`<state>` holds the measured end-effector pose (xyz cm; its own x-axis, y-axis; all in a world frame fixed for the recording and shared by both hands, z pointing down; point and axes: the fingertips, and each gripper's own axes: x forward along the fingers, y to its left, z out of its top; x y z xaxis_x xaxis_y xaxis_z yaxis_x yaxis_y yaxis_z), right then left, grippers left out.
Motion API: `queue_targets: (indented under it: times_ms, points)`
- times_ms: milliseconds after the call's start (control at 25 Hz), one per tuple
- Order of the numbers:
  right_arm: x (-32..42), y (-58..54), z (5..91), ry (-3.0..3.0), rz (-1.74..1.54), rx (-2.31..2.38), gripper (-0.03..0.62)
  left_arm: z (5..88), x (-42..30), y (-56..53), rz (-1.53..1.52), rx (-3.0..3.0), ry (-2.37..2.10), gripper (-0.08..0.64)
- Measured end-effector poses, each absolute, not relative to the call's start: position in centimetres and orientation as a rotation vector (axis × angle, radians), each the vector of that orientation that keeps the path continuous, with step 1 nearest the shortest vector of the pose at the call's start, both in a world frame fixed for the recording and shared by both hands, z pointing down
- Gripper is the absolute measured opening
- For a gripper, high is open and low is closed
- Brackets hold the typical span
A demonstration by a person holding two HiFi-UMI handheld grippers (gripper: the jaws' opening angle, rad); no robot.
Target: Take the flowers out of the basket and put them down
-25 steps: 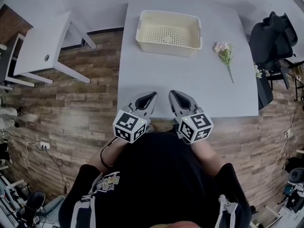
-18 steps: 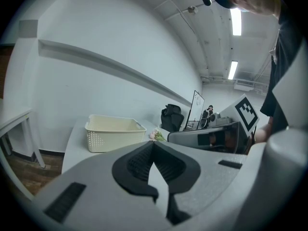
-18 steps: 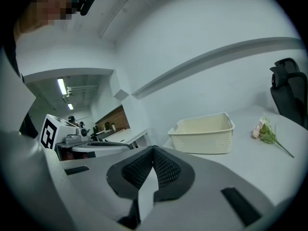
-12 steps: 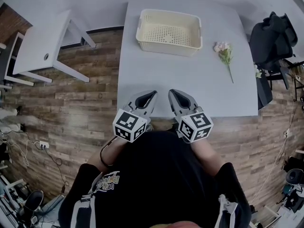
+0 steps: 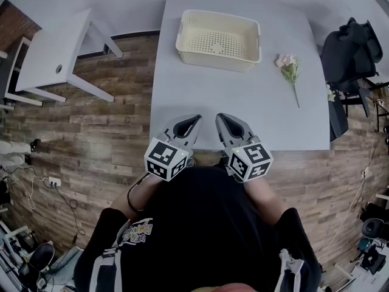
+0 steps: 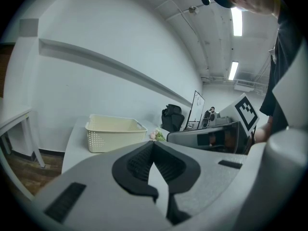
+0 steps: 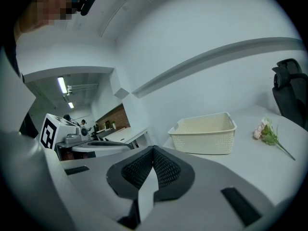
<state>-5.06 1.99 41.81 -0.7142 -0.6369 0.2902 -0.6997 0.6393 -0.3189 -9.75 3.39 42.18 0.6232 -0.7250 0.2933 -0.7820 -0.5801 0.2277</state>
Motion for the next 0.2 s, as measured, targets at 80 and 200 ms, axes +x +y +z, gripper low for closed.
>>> queue_targets:
  times_ms: [80, 200]
  points:
    - [-5.11, 2.0, 41.83, -2.707, 0.62, 1.107, 0.021, 42.23, -9.75, 3.4, 0.24, 2.515, -1.21, 0.006]
    - [-5.26, 1.95, 41.84, -2.708, 0.617, 1.103, 0.021, 42.27, -9.8, 3.35, 0.242, 2.518, -1.21, 0.006]
